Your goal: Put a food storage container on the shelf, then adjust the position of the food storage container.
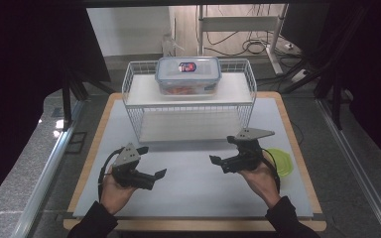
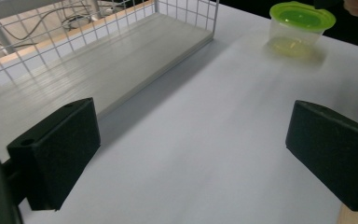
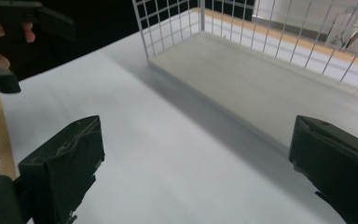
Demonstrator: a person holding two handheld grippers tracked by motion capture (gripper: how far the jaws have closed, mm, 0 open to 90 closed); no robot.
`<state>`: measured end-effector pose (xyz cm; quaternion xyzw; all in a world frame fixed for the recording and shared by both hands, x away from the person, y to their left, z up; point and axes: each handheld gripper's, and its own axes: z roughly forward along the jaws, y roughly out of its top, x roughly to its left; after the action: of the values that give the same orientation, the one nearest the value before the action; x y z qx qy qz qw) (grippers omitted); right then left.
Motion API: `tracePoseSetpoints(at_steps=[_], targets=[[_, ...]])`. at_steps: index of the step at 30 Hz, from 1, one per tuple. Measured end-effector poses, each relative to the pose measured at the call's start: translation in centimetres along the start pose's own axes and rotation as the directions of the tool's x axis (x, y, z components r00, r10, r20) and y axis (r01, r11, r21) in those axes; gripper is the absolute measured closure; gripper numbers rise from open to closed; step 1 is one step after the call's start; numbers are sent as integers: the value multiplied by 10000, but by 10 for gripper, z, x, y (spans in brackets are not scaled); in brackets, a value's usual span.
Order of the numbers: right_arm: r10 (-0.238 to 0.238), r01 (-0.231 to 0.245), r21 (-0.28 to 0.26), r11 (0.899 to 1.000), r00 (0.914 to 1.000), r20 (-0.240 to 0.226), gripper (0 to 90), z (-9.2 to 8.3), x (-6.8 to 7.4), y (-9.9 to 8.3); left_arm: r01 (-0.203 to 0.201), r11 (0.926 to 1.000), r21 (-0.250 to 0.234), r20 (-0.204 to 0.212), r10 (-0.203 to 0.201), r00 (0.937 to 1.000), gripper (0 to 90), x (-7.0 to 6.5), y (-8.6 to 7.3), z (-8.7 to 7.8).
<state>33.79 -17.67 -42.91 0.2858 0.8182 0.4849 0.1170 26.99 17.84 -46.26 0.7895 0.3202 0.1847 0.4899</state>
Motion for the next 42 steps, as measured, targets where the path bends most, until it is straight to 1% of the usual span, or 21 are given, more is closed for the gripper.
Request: tracePoseSetpoints(at_steps=[4, 7, 9, 12, 14, 19, 23, 27, 30, 33, 36, 39, 42], targets=[[-128, 126, 211, 9997, 9999, 65, 14, -1, 5, -10, -9, 10000, 85, -186, 11, 9998, 10, -2, -13, -1], [-246, 243, 263, 9994, 9996, 118, 11, -2, 9, -18, -167, 9996, 205, -420, 176, 9990, 2, -3, -21, -3], [-385, 380, 307, 9988, 9991, 161, 11, -3, 12, -23, -185, 9996, 202, -519, 196, 9985, 0, -4, -26, -5], [-546, 538, 324, 9980, 9982, 233, 11, -6, 17, -31, -167, 9996, 234, -538, 180, 9984, 0, -7, -34, -8], [-568, 560, 389, 9977, 9982, 197, 11, -7, 20, -35, -209, 9995, 258, -561, 223, 9982, 0, -9, -38, -9], [-586, 576, 574, 9967, 9982, 162, 11, -8, 24, -49, -322, 9981, 518, -607, 353, 9975, 0, -15, -47, -10], [-534, 525, 902, 9945, 9985, 73, 11, -9, 24, -58, -406, 9970, 661, -669, 450, 9967, 3, -18, -53, -9], [-477, 475, 1008, 9938, 9989, 1, 11, -11, 24, -65, -386, 9955, 869, -621, 441, 9971, 4, -19, -58, -8], [-523, 511, 1149, 9921, 9986, 75, 11, -13, 23, -71, -294, 9947, 981, -635, 357, 9973, 5, -18, -61, -8], [-508, 485, 1339, 9898, 9986, 136, 11, -13, 22, -76, -247, 9949, 973, -669, 313, 9973, 7, -17, -61, -8], [-404, 376, 1349, 9901, 9990, 182, 11, -14, 19, -76, -245, 9948, 990, -689, 314, 9971, 8, -17, -61, -8], [-395, 346, 1281, 9912, 9986, 362, 14, -16, 18, -75, -249, 9942, 1043, -681, 321, 9972, 8, -16, -62, -7], [-387, 286, 1339, 9906, 9966, 731, 6, -16, 16, -75, -156, 9937, 1110, -662, 230, 9975, 9, -15, -63, -6]])
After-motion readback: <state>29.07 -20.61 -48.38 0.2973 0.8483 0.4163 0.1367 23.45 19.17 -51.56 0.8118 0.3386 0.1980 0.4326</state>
